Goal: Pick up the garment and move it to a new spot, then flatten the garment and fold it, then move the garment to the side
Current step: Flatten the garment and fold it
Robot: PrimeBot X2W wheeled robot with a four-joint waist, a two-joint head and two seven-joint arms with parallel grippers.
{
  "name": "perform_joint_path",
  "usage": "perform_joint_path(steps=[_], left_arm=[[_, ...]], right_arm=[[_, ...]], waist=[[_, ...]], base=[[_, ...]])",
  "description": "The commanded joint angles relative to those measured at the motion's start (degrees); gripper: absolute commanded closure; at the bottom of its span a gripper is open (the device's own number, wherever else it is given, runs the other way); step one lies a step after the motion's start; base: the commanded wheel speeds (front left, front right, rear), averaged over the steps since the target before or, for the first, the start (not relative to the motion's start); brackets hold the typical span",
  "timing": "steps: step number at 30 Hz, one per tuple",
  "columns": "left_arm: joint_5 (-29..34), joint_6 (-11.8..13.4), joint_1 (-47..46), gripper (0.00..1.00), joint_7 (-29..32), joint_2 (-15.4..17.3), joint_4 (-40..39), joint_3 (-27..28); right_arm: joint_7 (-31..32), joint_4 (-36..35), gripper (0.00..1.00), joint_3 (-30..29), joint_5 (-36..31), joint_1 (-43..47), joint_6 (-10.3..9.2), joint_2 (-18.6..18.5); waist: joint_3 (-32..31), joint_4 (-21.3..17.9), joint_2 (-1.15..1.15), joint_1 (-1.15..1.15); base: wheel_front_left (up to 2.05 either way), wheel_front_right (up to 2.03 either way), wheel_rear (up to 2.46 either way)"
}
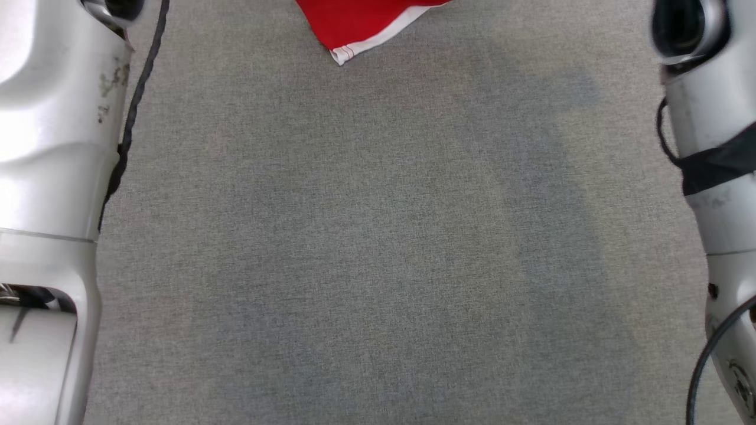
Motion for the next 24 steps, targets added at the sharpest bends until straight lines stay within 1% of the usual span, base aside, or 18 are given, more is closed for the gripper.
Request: perform_joint_path(steps=[1,3,7,10,13,15,18,21,24], left_arm=[[-0.7,-0.5,0.2,1.00,-0.5,-0.4,2.7,-0.1],[-1.2,-0.9,1.5,1.00,-0.9,-1.2,6.9,-0.2],[-2.7,-1.8,4.8,1.00,-1.6,-2.5,13.6,0.0],[-3.5,-2.2,7.8,1.00,-1.9,-3.3,17.0,0.3],[-3.2,-2.4,11.3,1.00,-2.0,-3.1,17.1,1.4],[-2.9,-2.4,12.7,1.00,-2.0,-3.0,16.4,1.9],[-1.8,-2.5,18.1,1.00,-2.0,-3.0,13.1,3.9],[-0.6,-2.6,24.5,1.00,-2.0,-3.4,8.0,6.4],[1.2,-2.7,31.3,1.00,-2.0,-3.5,2.7,7.6]], right_arm=[[-1.1,2.7,1.00,1.3,0.6,-1.2,-0.02,0.3],[-1.9,7.3,1.00,3.6,1.3,-1.4,-0.02,1.1],[-3.1,13.7,1.00,8.3,2.8,0.0,-0.02,2.2],[-3.9,16.5,1.00,11.4,3.7,2.4,-0.02,2.7],[-4.2,17.9,1.00,13.7,4.7,5.3,-0.02,2.9],[-4.3,18.0,1.00,14.1,5.4,6.4,-0.02,3.0],[-4.3,15.2,1.00,13.8,6.5,10.8,-0.02,2.4],[-4.2,11.2,1.00,12.9,6.2,16.7,-0.02,1.4],[-4.2,6.8,1.00,12.6,4.7,23.2,-0.02,0.7]], waist=[[0.3,0.0,0.00,0.00],[0.8,0.0,0.00,0.00],[1.6,0.1,0.00,0.00],[1.8,0.2,0.00,0.00],[1.9,0.3,0.00,0.00],[1.8,0.4,0.00,0.00],[0.9,0.4,0.00,0.00],[-0.7,0.6,0.00,0.00],[-2.6,0.6,0.00,0.00]], base=[[0.00,0.00,0.00],[0.00,0.00,0.00],[0.00,0.00,0.00],[0.00,0.00,0.00],[0.00,0.00,0.00],[0.00,0.00,0.00],[0.00,0.00,0.00],[0.00,0.00,0.00],[0.00,0.00,0.00]])
